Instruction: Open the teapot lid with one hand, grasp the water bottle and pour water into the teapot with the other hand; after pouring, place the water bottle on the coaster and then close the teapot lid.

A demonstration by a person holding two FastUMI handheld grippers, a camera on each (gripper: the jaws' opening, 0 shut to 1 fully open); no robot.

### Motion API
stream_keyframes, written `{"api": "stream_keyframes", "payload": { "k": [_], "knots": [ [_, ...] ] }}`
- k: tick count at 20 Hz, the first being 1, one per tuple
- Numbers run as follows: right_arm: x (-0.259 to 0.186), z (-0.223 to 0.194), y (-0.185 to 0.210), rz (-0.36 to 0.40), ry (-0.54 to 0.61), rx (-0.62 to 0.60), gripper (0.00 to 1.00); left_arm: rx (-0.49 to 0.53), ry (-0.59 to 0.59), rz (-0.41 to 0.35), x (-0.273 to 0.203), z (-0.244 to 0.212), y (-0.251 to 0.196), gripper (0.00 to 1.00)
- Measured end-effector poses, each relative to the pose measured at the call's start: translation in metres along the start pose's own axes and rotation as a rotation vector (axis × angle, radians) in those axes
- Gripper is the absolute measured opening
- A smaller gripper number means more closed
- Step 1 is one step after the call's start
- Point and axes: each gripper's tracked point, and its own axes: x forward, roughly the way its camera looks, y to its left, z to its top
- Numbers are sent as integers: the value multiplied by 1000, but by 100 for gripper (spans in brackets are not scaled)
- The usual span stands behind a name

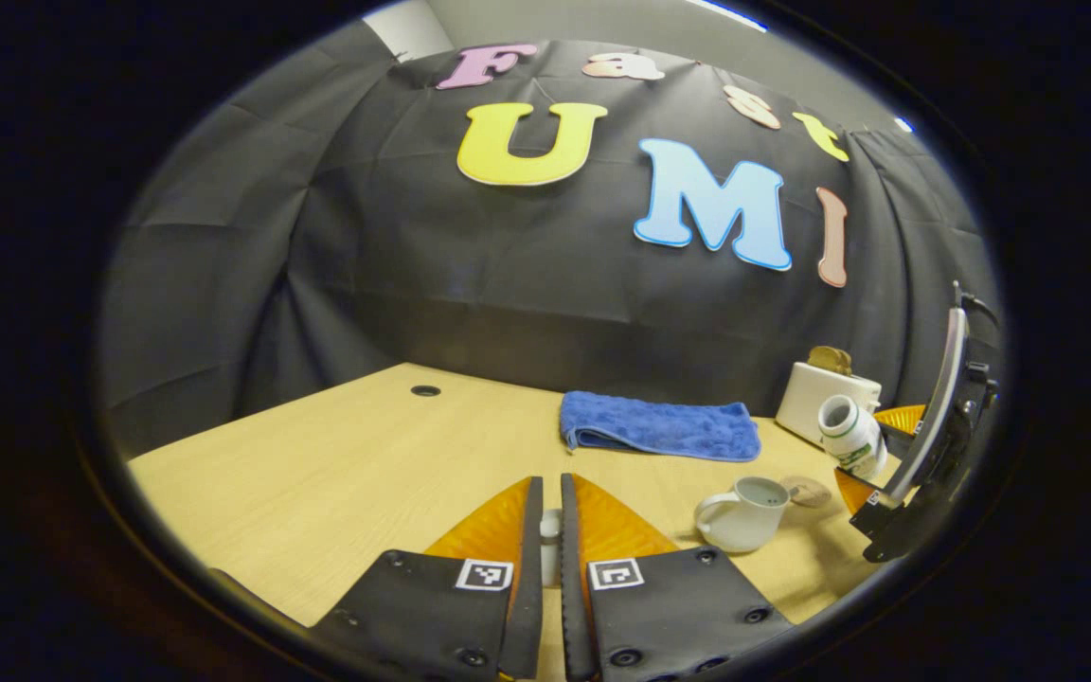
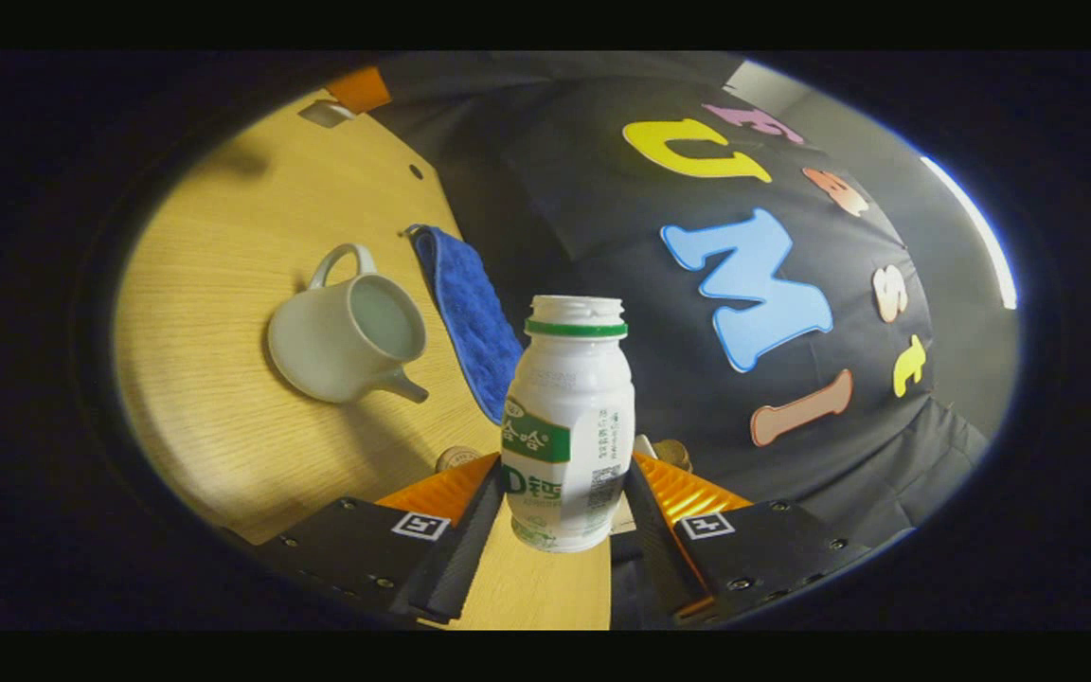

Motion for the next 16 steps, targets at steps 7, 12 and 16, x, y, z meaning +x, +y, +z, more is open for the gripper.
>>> {"api": "stream_keyframes", "payload": {
  "k": [7,12,16],
  "knots": [
    [1,5,4,-33,0,-160,73,-18,11,19,-3,-7,16,19],
    [4,6,3,-60,-9,-263,73,-30,8,29,-4,-7,23,19],
    [6,7,1,-61,-13,-328,73,-38,7,27,-4,-9,23,19]
  ]
}}
